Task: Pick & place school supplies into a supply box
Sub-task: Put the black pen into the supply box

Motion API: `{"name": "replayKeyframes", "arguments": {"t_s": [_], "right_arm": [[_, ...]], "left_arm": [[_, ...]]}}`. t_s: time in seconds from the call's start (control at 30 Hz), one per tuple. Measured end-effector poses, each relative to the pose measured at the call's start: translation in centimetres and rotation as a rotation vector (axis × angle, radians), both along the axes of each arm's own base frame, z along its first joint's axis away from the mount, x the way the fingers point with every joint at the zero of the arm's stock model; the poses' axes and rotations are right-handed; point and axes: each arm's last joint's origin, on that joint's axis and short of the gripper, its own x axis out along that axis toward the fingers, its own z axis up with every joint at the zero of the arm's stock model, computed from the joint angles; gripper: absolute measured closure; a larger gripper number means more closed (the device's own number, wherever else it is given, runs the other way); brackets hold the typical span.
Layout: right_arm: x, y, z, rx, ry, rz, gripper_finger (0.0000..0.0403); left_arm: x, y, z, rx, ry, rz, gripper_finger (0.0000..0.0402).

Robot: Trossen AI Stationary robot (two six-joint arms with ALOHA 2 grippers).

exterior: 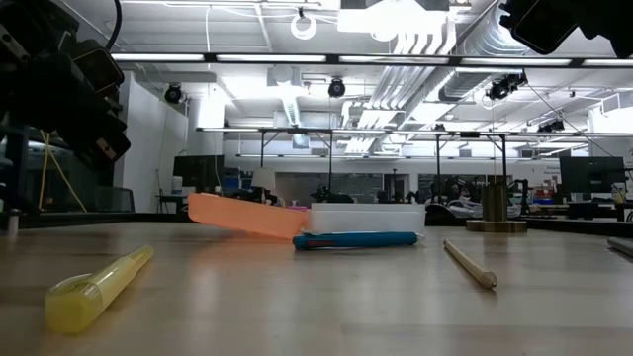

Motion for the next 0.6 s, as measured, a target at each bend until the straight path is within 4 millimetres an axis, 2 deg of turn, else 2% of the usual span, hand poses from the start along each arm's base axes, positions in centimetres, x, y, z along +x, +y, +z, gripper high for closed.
{"name": "replayKeyframes", "arguments": {"t_s": [0.5, 0.6], "right_arm": [[0.53, 0.25, 0.43, 0.03, -0.07, 0.005, 0.032], [0.59, 0.16, 0.41, -0.018, -0.093, -0.032, 0.032]], "left_arm": [[0.0, 0.0, 0.01, 0.0, 0.0, 0.0, 0.0257], [0.0, 0.0, 0.0, 0.0, 0.0, 0.0, 0.0257]]}}
